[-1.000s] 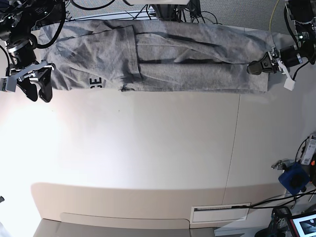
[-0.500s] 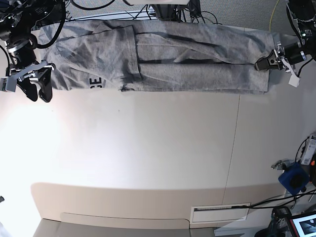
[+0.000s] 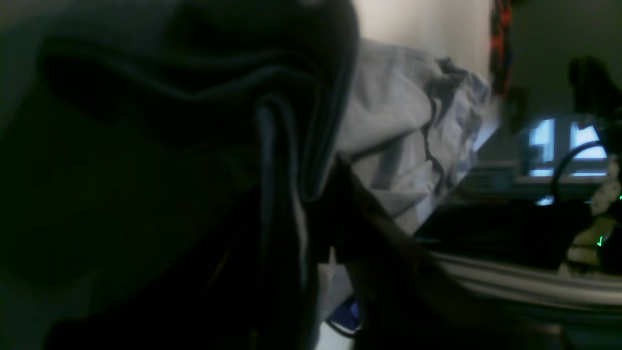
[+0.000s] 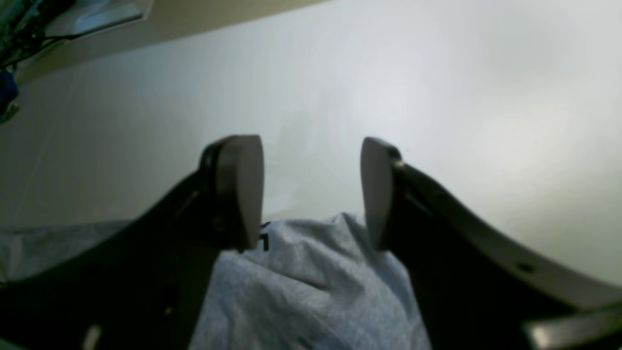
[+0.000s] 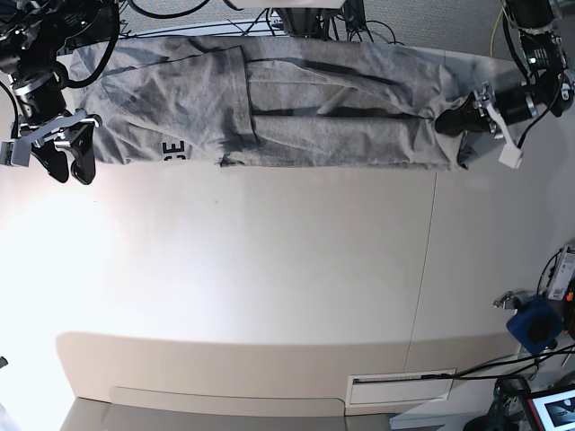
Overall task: Fold the T-shirt properly
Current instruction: 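Grasp the shirt's other end with the left gripper and fold it toward the middle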
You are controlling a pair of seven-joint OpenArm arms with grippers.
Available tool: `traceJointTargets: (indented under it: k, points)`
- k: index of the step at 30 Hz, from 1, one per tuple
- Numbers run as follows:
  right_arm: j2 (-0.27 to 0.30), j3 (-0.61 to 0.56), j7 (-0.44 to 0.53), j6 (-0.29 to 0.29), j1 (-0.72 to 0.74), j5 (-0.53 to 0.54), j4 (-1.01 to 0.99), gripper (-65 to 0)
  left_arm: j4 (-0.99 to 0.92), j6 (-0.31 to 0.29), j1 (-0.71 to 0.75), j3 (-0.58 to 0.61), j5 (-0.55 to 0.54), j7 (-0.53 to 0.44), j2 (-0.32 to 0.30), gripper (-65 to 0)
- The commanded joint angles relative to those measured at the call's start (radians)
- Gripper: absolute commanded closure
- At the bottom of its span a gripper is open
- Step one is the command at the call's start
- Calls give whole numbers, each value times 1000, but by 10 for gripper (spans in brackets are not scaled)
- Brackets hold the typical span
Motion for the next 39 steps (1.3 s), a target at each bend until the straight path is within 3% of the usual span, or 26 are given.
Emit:
traceJointTargets:
  k: [1, 6, 12, 16, 26, 39]
  points:
    - [12, 3, 23, 1, 3, 21, 18, -317, 56, 2, 14, -5, -29, -2, -5, 0]
    - [12, 3, 23, 1, 3, 22, 18, -317, 247, 2, 78, -2, -29, -2, 35, 0]
    - [12, 3, 24, 1, 3, 23, 18, -317, 277, 2, 77, 26, -29, -2, 52, 0]
    - [12, 3, 24, 1, 3, 22, 18, -317, 277, 2, 73, 117, -29, -2, 60, 0]
    - [12, 3, 24, 1, 3, 23, 18, -317, 277, 2, -29, 352, -29, -23, 164, 0]
    - [12, 3, 23, 1, 3, 22, 18, -317, 276, 2, -105, 596, 213, -200, 252, 0]
